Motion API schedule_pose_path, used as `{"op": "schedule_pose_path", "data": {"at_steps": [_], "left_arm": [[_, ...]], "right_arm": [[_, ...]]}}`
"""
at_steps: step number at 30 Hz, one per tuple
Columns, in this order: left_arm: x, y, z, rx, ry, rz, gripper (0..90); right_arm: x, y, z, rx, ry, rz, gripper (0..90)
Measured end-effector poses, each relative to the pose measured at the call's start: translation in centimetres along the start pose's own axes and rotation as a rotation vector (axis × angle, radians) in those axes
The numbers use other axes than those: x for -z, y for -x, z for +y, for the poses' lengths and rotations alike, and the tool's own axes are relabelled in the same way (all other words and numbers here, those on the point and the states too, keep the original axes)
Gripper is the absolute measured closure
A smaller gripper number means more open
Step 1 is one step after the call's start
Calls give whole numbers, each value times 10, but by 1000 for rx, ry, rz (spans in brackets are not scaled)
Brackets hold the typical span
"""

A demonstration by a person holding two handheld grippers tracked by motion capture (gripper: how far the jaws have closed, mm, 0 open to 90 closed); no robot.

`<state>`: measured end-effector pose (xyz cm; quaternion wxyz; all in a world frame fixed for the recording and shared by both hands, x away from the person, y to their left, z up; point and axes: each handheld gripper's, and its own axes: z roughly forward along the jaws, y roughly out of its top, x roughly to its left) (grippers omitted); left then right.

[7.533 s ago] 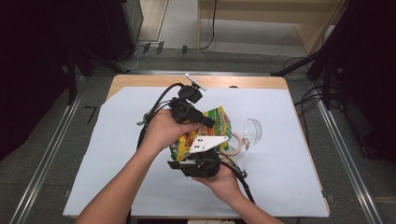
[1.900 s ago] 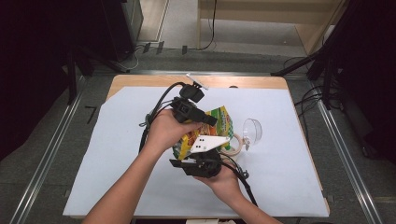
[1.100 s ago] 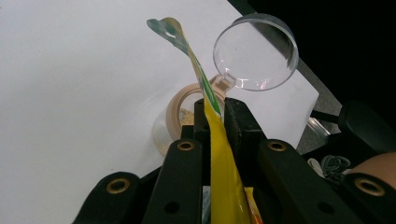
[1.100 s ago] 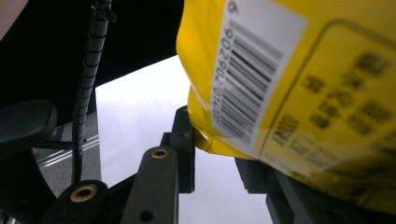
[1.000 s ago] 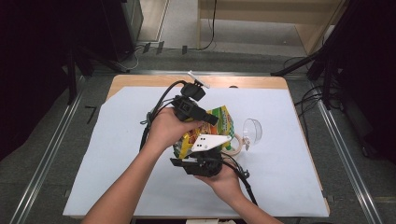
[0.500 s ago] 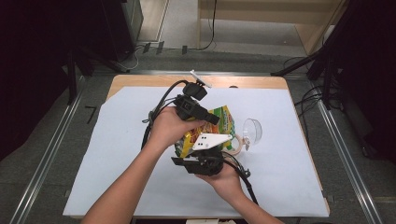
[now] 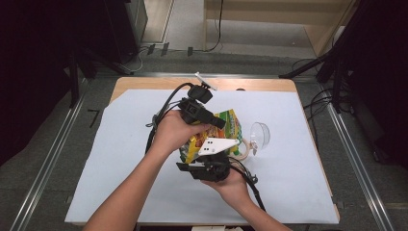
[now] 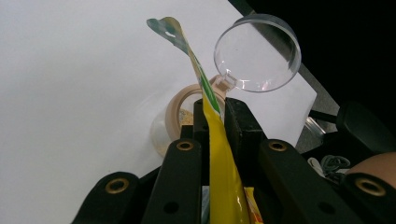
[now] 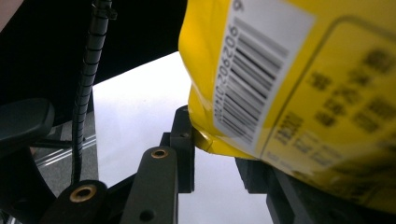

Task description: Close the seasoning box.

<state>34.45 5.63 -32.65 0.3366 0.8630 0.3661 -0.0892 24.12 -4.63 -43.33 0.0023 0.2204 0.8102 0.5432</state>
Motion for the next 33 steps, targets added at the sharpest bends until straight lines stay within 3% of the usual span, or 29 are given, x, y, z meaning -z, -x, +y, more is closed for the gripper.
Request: {"op": "schedule_pose_path", "data": {"at_steps": [33], "left_arm": [[-1,0,3,6,-13,1,833]], "right_arm": [[1,-2,0,-24,14,9,718]]}}
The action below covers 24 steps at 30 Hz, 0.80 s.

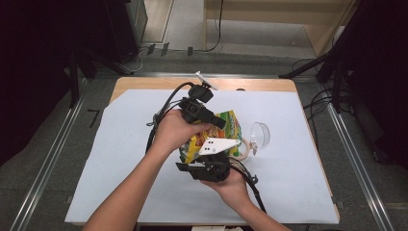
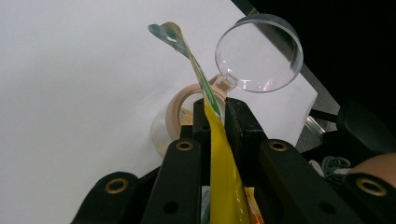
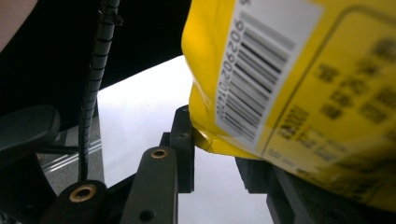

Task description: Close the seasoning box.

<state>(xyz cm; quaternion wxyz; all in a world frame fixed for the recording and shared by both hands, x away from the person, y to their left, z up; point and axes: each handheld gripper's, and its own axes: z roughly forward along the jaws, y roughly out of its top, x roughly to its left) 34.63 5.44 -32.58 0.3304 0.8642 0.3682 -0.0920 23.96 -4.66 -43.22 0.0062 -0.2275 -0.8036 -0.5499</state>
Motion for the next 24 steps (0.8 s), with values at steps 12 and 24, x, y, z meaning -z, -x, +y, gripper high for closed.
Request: {"op": "schedule_pose_path", "data": {"at_steps": [12,24], "left_arm": [[-1,0,-1,-1,4,-1,833],[0,-1,-2,-2,8,-1,834]], "right_arm": [[-1,1,0,7,-13,-10,718],[-2,1,0,21,-27,-13,718]]}}
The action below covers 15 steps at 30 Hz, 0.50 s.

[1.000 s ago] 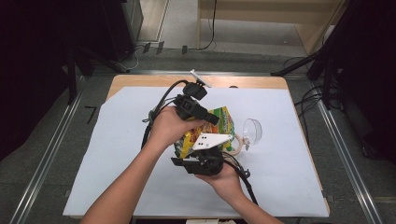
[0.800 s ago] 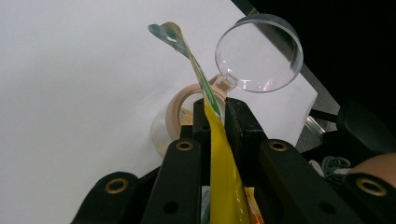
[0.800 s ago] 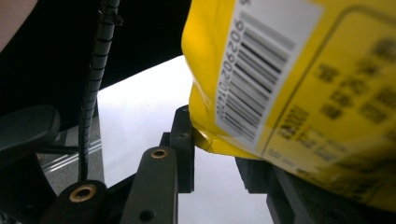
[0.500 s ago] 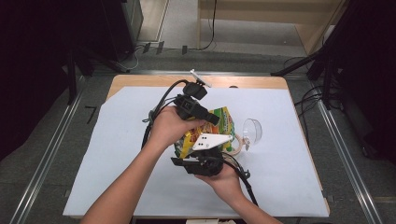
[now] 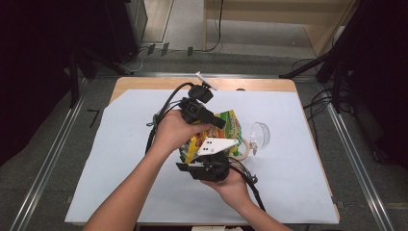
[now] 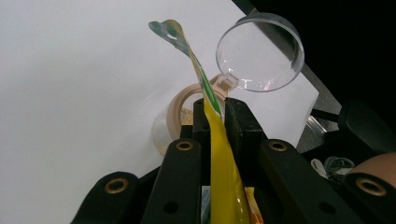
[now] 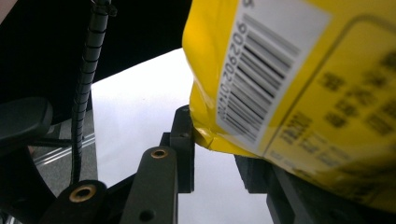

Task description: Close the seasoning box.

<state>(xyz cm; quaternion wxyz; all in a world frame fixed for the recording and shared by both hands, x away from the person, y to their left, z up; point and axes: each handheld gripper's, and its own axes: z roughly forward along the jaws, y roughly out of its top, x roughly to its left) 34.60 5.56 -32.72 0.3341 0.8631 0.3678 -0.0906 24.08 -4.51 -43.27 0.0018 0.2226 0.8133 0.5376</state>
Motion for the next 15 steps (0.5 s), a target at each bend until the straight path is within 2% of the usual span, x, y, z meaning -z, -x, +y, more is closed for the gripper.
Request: {"op": "schedule_pose_path", "data": {"at_steps": [15], "left_arm": [[0,0,-1,3,4,0,834]], "right_arm": [[0,0,0,10,-10,-1,718]]}}
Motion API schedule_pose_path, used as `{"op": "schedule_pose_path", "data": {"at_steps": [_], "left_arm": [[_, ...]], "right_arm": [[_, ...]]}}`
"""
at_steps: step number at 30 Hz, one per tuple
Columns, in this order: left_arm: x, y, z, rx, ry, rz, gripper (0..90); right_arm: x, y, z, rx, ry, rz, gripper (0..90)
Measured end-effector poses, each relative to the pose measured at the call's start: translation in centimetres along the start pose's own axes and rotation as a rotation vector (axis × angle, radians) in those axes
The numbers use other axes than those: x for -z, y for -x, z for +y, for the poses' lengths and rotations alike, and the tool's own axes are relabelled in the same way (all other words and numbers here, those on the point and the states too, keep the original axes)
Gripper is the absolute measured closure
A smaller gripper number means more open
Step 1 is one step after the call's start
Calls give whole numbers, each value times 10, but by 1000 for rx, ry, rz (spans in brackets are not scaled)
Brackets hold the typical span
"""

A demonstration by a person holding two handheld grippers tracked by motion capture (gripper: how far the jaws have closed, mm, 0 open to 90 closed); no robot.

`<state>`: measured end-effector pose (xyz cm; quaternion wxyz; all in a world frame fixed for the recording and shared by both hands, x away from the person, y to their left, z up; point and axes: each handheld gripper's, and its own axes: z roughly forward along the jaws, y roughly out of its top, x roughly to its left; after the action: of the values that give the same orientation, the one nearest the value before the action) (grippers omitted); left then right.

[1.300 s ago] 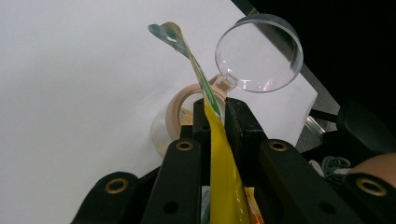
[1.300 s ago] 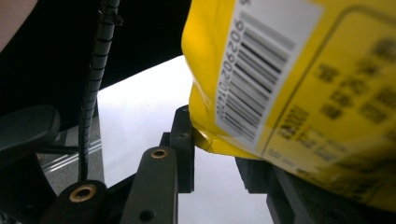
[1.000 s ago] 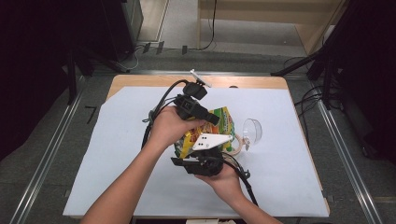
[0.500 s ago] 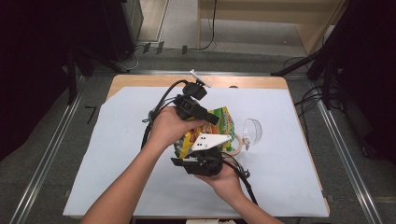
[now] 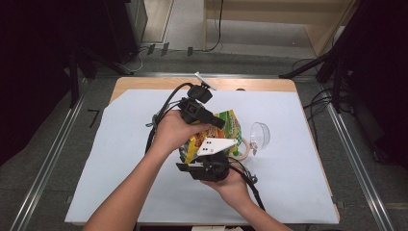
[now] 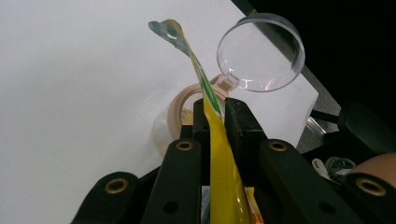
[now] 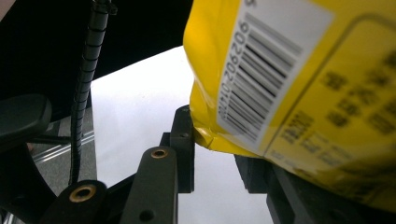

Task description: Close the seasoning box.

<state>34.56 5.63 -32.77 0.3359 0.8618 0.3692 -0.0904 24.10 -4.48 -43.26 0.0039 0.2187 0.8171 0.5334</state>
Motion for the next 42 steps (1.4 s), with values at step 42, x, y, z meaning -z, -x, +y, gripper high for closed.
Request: {"op": "schedule_pose_path", "data": {"at_steps": [42], "left_arm": [[0,0,0,-1,6,-8,835]], "right_arm": [[0,0,0,-1,1,-4,720]]}}
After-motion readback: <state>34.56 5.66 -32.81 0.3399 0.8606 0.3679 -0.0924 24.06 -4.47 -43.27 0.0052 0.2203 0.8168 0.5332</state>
